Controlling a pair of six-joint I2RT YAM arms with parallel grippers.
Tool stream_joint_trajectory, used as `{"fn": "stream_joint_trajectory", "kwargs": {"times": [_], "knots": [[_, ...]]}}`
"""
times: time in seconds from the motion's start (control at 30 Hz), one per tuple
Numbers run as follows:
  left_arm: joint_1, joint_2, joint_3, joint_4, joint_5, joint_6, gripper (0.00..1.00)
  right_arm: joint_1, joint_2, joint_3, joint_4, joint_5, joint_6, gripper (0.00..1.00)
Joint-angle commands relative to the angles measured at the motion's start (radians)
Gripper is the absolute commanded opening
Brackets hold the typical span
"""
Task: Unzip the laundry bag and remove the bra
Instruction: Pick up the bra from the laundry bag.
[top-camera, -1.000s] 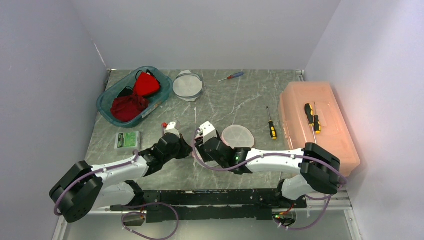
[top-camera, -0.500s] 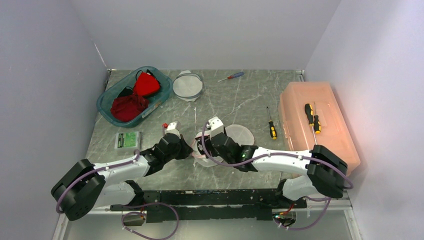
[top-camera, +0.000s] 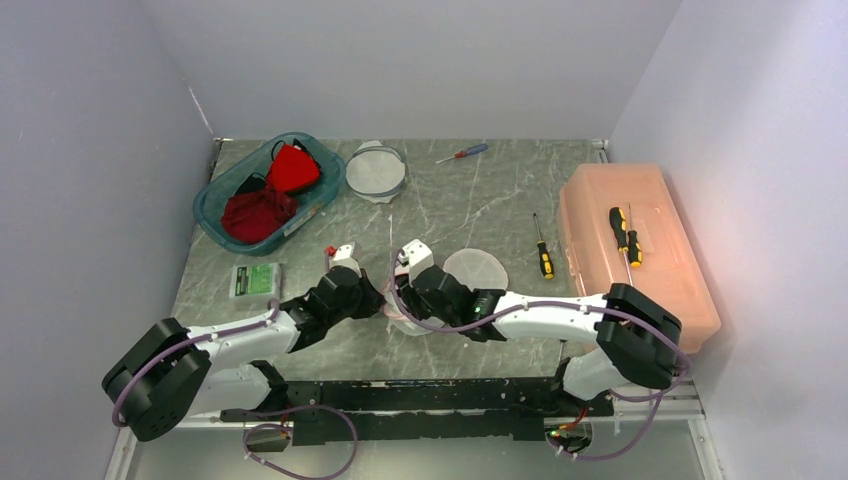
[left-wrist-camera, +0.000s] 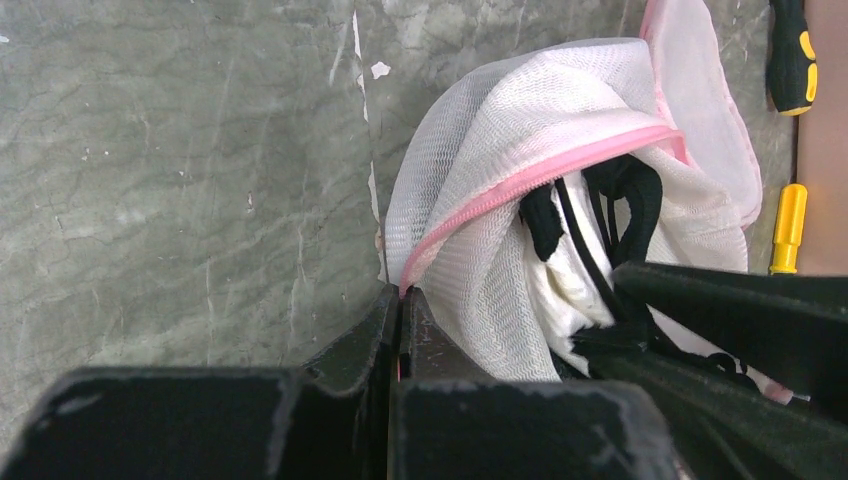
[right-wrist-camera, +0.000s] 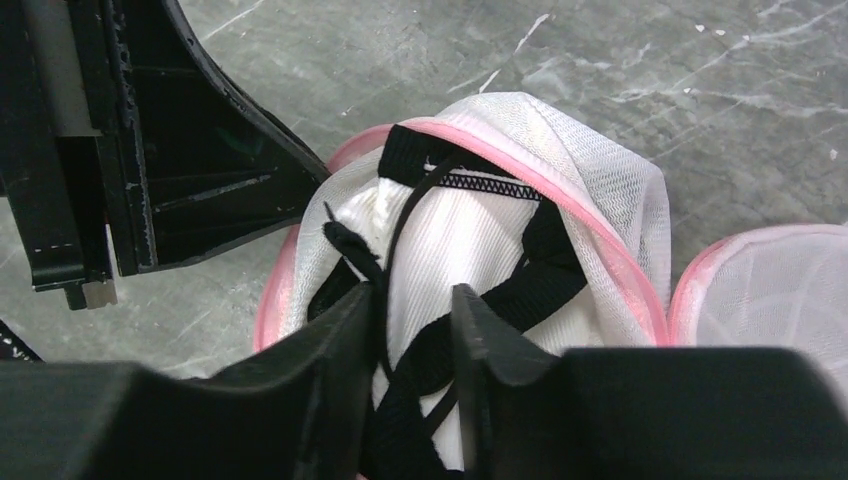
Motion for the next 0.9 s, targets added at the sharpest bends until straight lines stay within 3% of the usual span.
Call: {"fn": "stream_joint_trajectory", "kwargs": {"times": [0.0, 0.17, 0.33, 0.87], "knots": [[0.001, -0.015, 0.012, 0.004, 0.01, -0.017, 0.03, 0.001, 0.02, 0.054, -0.028, 0.004, -0.026, 0.31], [0.001, -0.039, 0.015, -0.018, 0.006, -0.015, 0.03, -0.005, -0.023, 0.05, -0.034, 0.007, -0.028, 0.0], [0.002, -0.061, 0.02, -0.042, -0.003, -0.011, 0.03, -0.032, -0.129, 0.036, -0.039, -0.095, -0.048, 0.0], [0.001, -0.035, 0.073, -0.06, -0.021, 0.012, 0.03, -0.276, -0.422, -0.094, 0.068, -0.736, 0.095, 0.0]]}}
